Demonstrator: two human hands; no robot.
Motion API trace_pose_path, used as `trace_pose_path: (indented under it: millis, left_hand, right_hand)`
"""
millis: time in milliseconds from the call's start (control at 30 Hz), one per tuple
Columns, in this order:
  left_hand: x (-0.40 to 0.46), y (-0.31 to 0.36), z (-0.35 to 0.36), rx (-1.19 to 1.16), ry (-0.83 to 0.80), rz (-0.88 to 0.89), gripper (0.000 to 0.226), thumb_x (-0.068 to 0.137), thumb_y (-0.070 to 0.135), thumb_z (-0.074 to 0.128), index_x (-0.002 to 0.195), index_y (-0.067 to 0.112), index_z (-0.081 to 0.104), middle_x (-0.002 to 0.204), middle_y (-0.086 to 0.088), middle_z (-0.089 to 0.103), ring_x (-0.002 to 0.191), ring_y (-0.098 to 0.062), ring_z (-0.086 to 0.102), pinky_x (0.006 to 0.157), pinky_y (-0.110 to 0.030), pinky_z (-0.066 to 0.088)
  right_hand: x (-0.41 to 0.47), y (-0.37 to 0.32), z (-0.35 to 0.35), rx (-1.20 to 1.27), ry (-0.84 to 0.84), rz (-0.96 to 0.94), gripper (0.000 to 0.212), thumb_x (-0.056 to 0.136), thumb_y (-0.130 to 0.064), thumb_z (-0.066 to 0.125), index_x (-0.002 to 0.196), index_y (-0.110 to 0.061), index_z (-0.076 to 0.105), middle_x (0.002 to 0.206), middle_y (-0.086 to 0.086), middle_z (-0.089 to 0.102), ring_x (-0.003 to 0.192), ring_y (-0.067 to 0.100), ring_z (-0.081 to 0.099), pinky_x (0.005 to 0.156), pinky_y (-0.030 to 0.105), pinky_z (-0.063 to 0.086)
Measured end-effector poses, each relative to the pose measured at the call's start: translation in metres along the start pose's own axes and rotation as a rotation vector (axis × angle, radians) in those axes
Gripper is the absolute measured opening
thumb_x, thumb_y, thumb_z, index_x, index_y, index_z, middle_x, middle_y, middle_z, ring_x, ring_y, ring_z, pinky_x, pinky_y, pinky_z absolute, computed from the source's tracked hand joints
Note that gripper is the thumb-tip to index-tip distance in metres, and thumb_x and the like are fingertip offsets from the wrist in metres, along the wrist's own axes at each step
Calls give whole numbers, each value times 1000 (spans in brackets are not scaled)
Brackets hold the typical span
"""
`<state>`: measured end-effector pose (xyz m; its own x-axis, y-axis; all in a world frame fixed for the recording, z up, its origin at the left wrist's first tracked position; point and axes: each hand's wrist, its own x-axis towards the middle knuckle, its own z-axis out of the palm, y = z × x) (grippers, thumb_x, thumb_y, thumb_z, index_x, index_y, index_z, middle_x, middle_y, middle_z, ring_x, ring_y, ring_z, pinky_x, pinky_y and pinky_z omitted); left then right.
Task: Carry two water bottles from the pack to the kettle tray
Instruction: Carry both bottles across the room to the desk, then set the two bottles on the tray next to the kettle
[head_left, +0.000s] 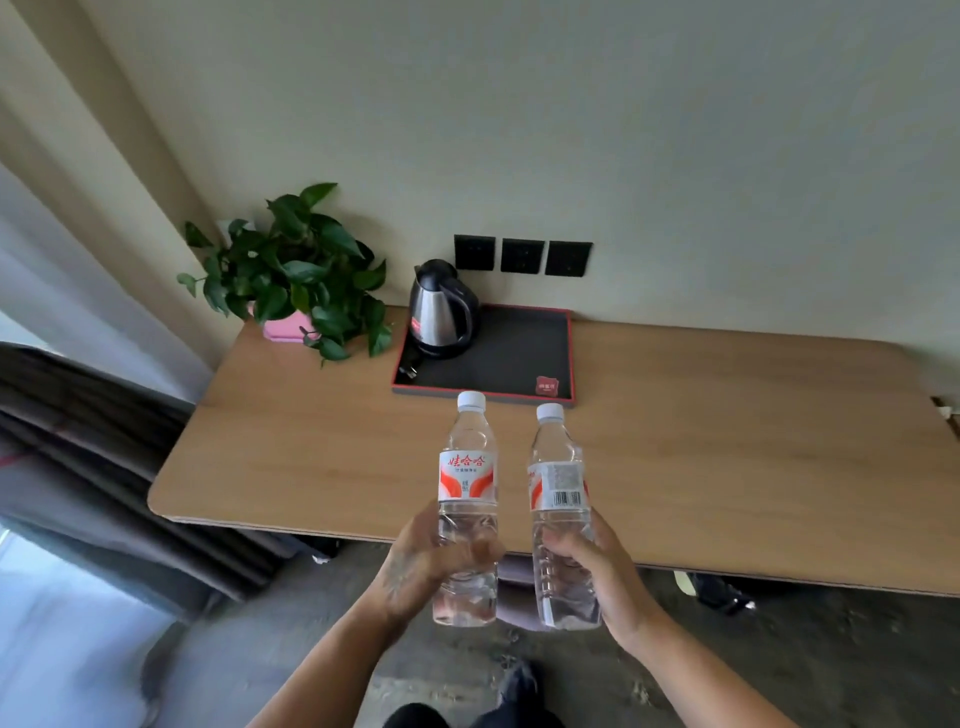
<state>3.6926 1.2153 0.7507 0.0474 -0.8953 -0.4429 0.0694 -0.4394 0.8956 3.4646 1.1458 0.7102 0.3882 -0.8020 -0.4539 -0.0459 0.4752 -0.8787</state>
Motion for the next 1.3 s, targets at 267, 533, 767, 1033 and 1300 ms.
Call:
trace_pose_path:
  millis: [267,533,767,1033,1300]
  left_hand:
    - [35,9,-11,1,-1,-11,46,68,44,94,108,28,77,114,-21,82,102,-32,83,88,-38,69]
    - [88,25,-41,7,-69,-16,45,69,38,96,110,28,80,114,-18,84,100,-30,84,82,-29,69]
    - [119,38,-55,25,-167,-30,43,66,37,95,103,24,79,103,-18,83,83,-11,81,74,-21,65]
    - [136,42,-58,34,-153,-85,38,64,37,95,98,30,80,94,-5,86,82,-10,82,72,-21,64]
    - [154,39,-55,108,-150,-81,63,63,37,97,114,10,73,108,-25,79,84,-12,78,76,-22,66]
  right_hand:
    - [30,-12,7,-7,-2,10,68,67,-47,85,130,-28,68,108,3,84,97,19,82,83,31,60]
    - [64,-25,26,27,118,-19,62,66,-37,84,124,-20,73,103,8,86,90,20,83,72,19,60]
    - [87,-24,32,105,198,17,59,70,-36,86,124,-18,72,97,3,83,86,19,79,76,32,59]
    - [98,-26,22,142,209,63,61,68,-31,88,124,-13,71,92,6,81,76,17,78,65,27,60]
    - [111,-35,6,137,186,75,57,72,-30,88,126,-20,72,102,14,81,87,26,79,79,38,62]
